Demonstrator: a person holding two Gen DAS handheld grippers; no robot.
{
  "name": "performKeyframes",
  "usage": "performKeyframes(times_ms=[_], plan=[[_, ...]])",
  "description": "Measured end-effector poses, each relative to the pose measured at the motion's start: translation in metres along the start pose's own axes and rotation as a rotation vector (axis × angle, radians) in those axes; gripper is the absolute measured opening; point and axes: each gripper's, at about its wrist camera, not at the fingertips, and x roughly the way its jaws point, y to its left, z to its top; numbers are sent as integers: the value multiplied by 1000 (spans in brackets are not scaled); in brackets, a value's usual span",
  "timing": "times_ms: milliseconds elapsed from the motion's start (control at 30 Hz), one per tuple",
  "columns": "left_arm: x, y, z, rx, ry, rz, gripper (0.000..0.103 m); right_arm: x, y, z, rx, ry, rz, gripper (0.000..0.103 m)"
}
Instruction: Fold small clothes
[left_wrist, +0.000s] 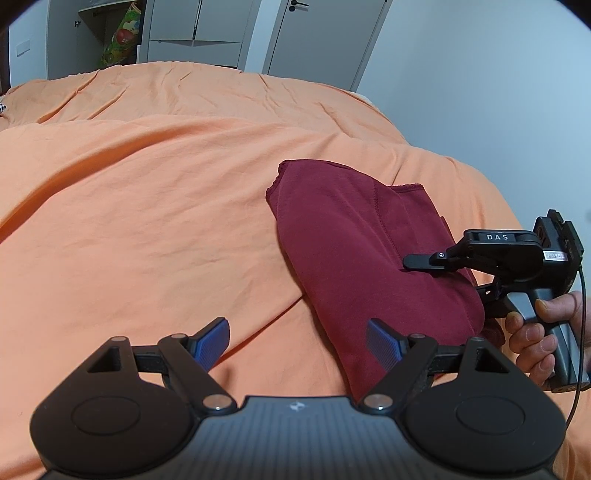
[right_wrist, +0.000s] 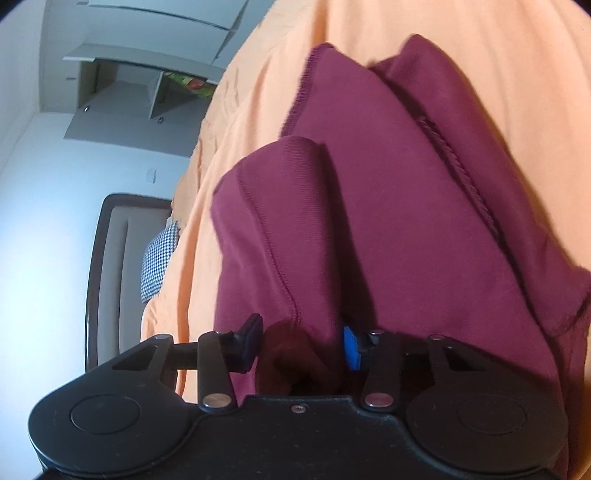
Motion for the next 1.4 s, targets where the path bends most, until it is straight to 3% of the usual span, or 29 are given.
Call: performKeyframes(times_ms=[267,300,433,600,800,933,1033,1100,1167,1300,1400], plan=[[2,0,-5,-1,14,4,85,-1,-9,-3,40,-12,9,43],[2,0,-6,1,18,7,85,-1,-8,-3,28,-11,-6,37],[4,-3,-6,8,27,12,85,0,8,-8,-79,-14,-93,27],[5,-7,-4,20,27,8,85,-22,31,-6,-212,-67,-82,22],[12,-16,-4,30,35,-6,85,-81,31,9,-261,-166,-31,22],[17,-27,-4,51,47,-23,85,-82,-4,15,-213,-142,-183,22],[18,-38,-2,78,48,-36,85,-81,-11,10,-196,-154,-173,24],[18,-43,0,93,48,-46,85,-87,-8,6,-193,-173,-142,34],[18,-48,3,101,40,-54,85,-98,-4,3,-190,-192,-157,55],[22,-54,11,97,17,-63,85,-135,-2,-11,-233,-235,-129,52],[29,-57,19,90,3,-60,85,-147,-2,-19,-265,-207,-116,43]])
